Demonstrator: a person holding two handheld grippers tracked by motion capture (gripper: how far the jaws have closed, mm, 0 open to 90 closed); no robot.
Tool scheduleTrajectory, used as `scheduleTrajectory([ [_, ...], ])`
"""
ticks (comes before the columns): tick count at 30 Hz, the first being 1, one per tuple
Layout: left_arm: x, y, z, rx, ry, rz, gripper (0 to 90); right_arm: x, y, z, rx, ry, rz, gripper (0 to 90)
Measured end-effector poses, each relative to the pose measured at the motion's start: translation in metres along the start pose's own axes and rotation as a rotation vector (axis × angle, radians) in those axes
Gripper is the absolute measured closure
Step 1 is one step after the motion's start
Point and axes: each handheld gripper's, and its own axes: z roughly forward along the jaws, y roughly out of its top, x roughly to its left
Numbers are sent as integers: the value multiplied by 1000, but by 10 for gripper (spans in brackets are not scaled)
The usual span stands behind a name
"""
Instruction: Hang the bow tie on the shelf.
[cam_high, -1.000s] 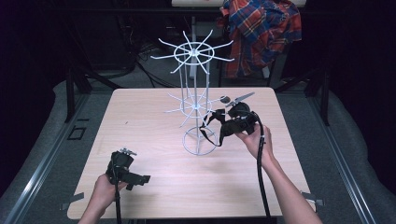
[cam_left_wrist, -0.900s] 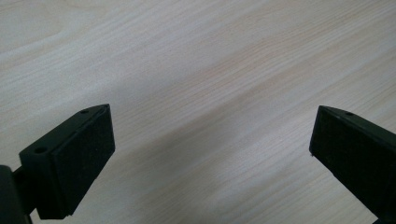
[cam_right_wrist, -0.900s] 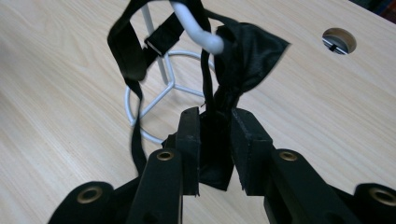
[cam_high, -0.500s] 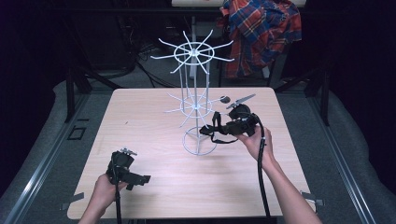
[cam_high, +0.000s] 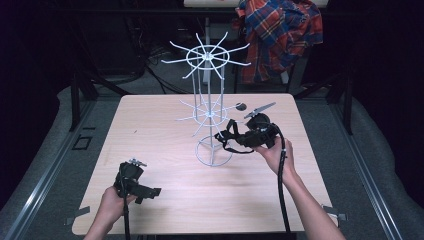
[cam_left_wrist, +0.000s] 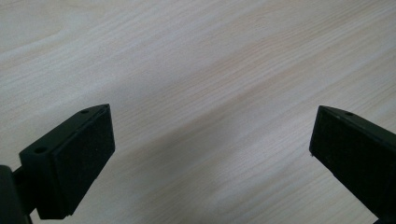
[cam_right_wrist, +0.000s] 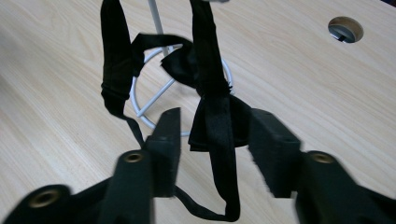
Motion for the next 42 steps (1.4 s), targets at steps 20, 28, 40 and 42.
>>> scheduleTrajectory([
  [20,-1,0,0,2,3,0,2,-5,-33,-33,1,8,-10,131],
  [28,-1,0,0,4,4,-1,2,-6,-55,-43,26,0,-32,78],
  [40,-1,0,0,6,6,-2,2,-8,-85,-50,59,-12,-45,62],
  [42,-1,0,0,7,7,0,2,-8,-89,-50,60,-11,-36,55],
])
